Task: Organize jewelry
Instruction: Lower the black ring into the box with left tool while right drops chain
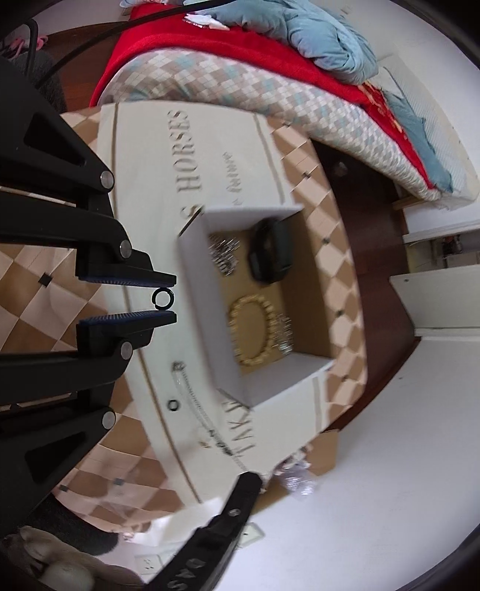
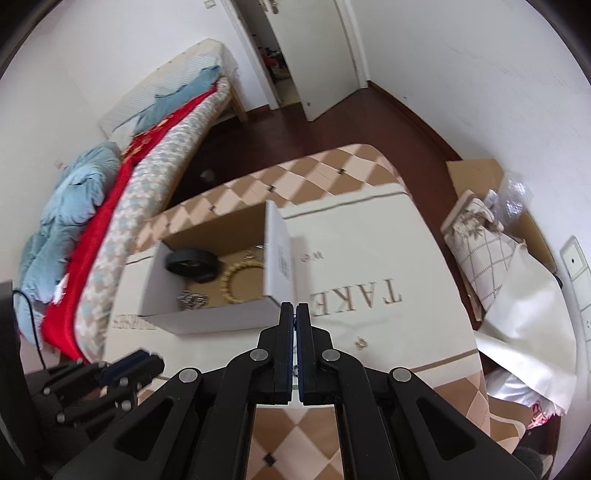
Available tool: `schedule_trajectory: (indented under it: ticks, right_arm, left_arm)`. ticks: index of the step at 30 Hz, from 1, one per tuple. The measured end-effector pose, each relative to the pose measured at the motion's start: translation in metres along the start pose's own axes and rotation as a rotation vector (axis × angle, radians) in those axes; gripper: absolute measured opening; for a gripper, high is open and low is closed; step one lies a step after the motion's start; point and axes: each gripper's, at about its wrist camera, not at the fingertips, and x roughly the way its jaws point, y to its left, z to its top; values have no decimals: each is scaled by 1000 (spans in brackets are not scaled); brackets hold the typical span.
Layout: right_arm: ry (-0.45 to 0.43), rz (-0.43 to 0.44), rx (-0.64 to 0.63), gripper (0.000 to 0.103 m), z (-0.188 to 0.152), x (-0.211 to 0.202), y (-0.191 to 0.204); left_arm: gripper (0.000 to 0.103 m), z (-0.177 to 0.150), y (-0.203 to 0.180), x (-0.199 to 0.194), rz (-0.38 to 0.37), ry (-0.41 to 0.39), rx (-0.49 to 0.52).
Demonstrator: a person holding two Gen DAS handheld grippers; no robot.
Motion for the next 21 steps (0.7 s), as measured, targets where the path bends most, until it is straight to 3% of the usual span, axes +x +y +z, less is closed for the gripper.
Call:
schedule_trajectory:
  ticks: [10, 21]
  right_arm:
    - [-73, 84, -55, 1, 36, -52, 37]
    - [-105, 124, -110, 1, 93, -67, 72]
  left_arm:
    - [10, 48, 50, -31, -10, -70, -80]
    - [10, 92, 80, -16, -30, -57, -106]
